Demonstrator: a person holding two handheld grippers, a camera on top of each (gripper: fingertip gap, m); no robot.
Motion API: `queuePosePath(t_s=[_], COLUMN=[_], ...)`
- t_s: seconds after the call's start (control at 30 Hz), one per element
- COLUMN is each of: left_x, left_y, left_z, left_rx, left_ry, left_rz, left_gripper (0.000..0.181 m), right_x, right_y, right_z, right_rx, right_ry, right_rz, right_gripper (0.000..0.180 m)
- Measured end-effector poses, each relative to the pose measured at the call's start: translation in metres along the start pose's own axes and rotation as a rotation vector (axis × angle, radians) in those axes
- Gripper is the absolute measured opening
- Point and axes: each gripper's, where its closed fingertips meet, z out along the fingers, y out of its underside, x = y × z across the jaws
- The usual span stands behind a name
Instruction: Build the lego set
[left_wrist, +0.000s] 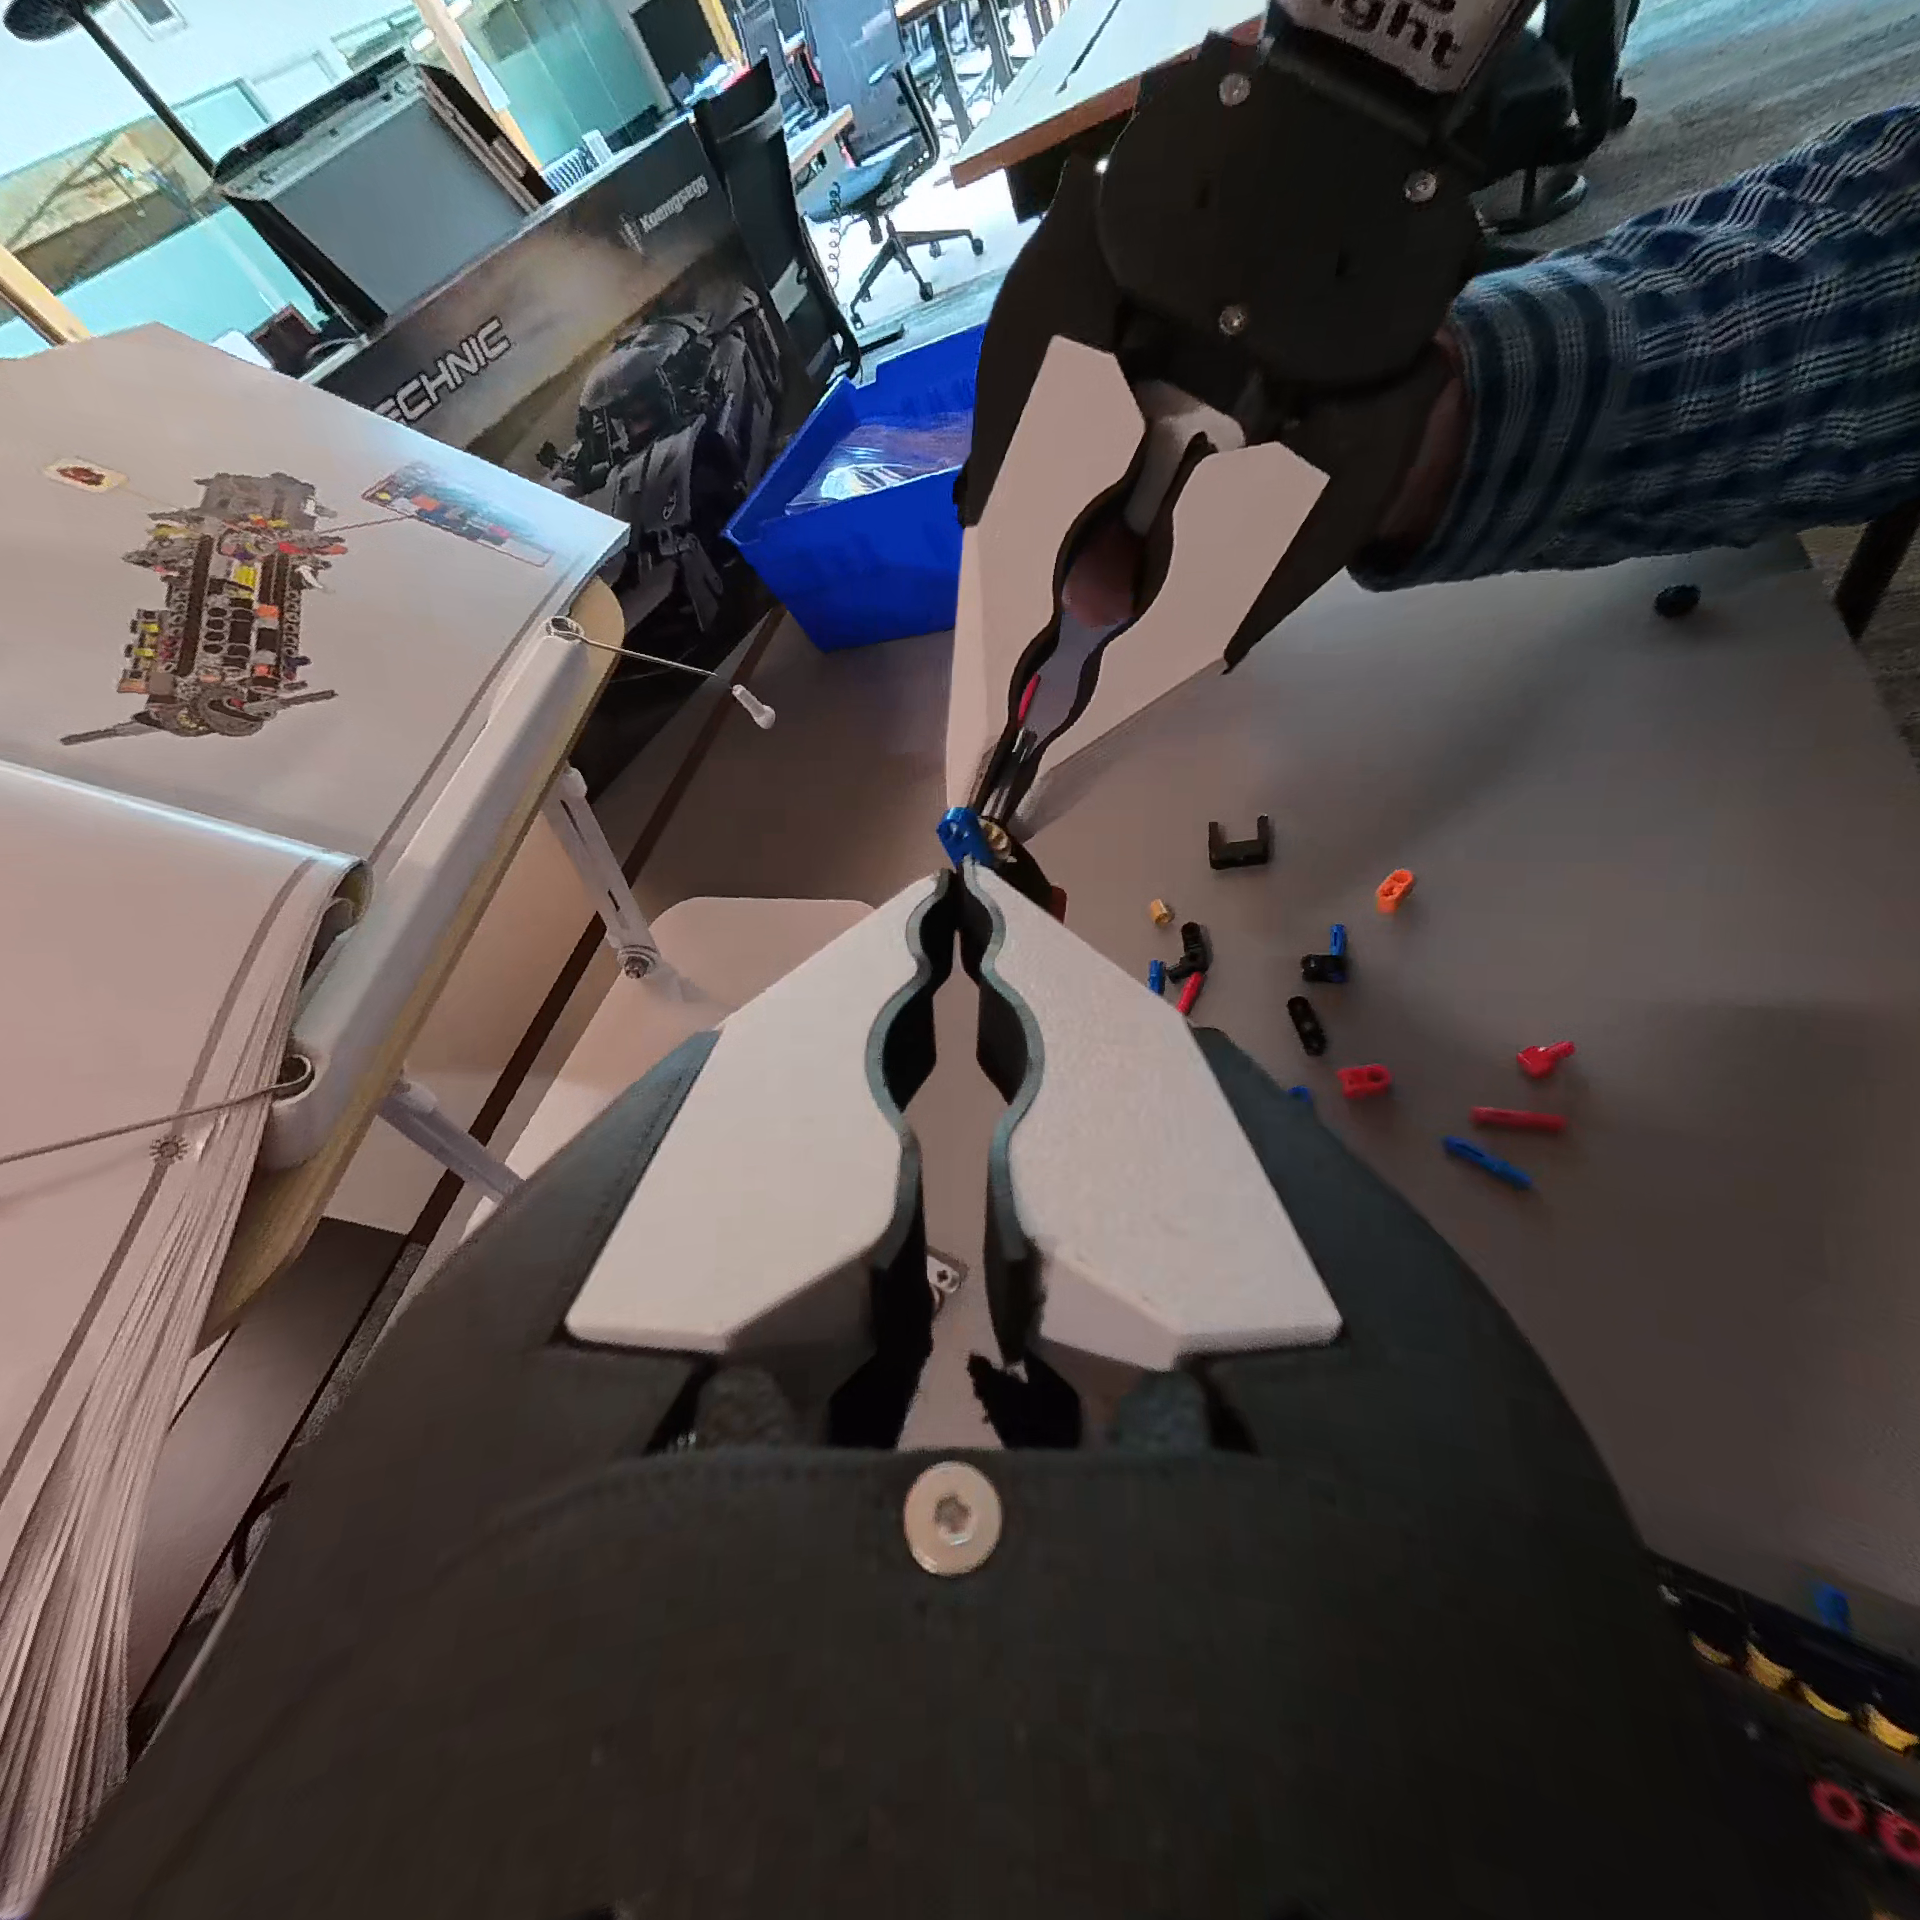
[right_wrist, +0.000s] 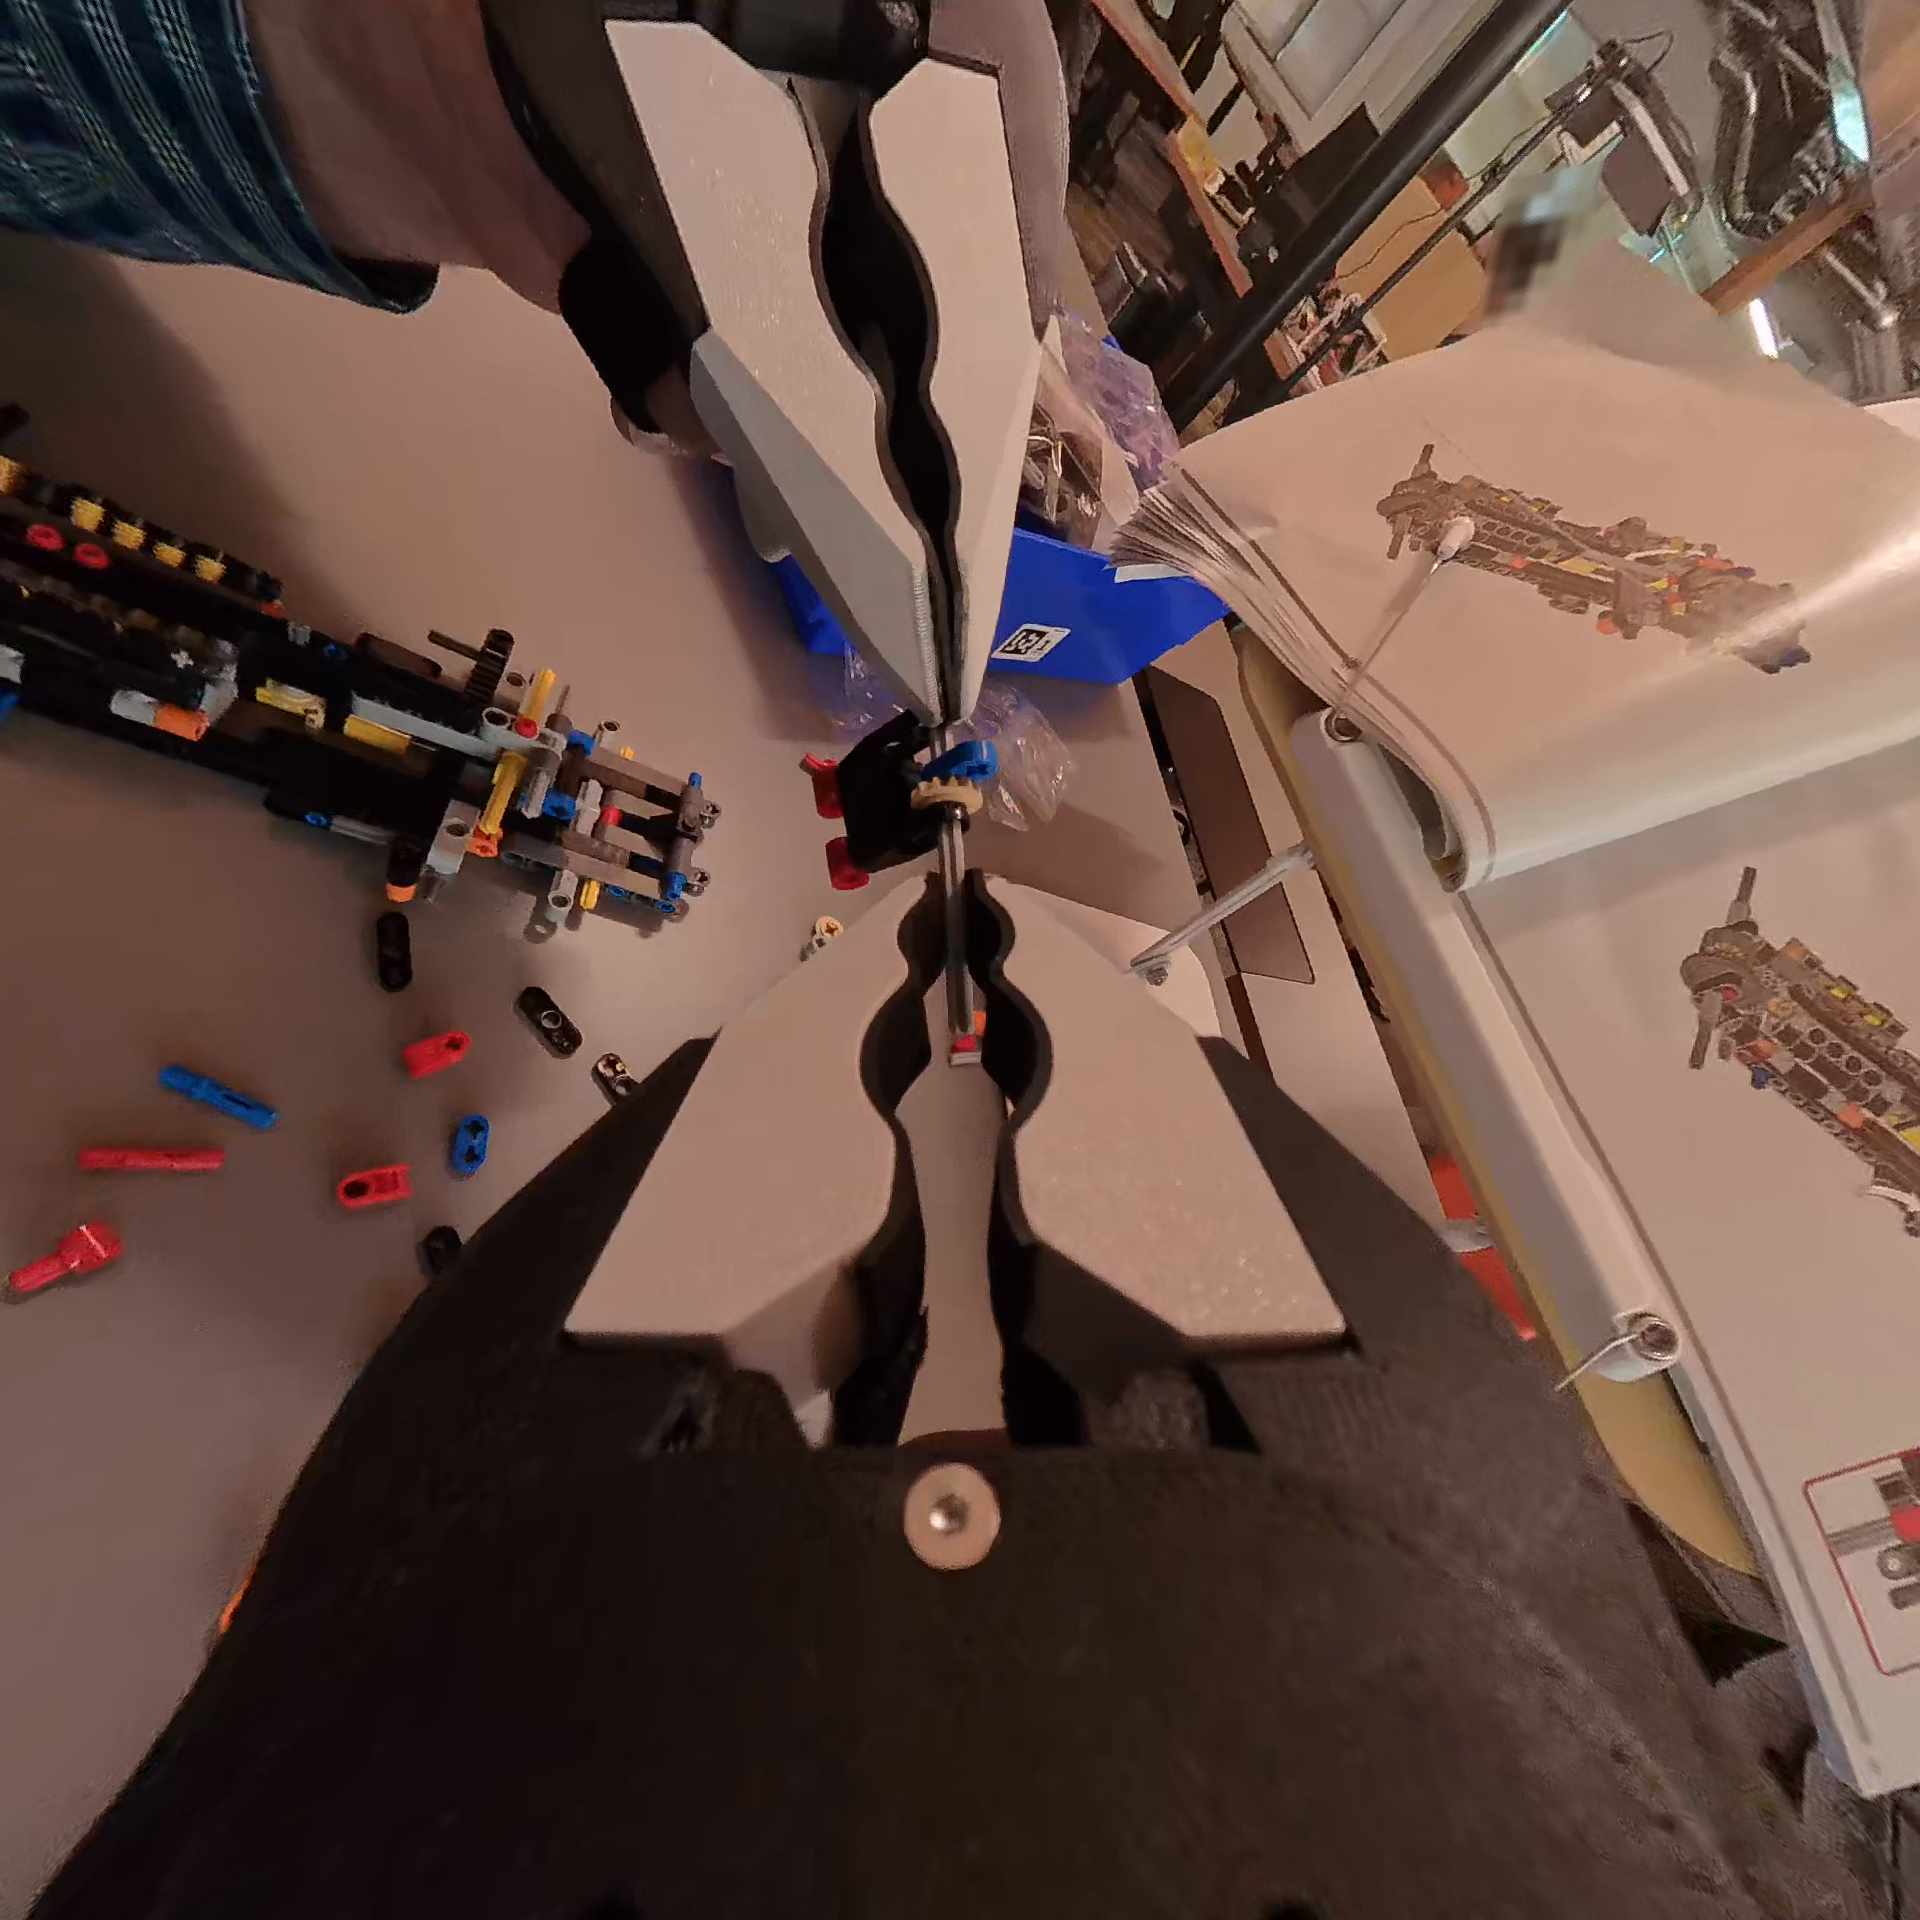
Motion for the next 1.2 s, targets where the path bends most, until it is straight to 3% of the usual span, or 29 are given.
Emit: queuePosePath(t_s=[0.03, 1.2], left_x=[0.0, -0.004], left_y=[0.001, 0.018], left_z=[0.0, 0.02], left_rx=[-0.006, -0.017], left_ry=[0.002, -0.034], left_rz=[0.001, -0.062], left_gripper=[0.0, 0.0], right_x=[0.0, -0.002], right_y=[0.0, 0.004], right_z=[0.0, 0.0], right_rx=[0.007, 0.184], right_ry=[0.004, 0.019], right_rz=[0.002, 0.166], right_gripper=[0.0, 0.0])
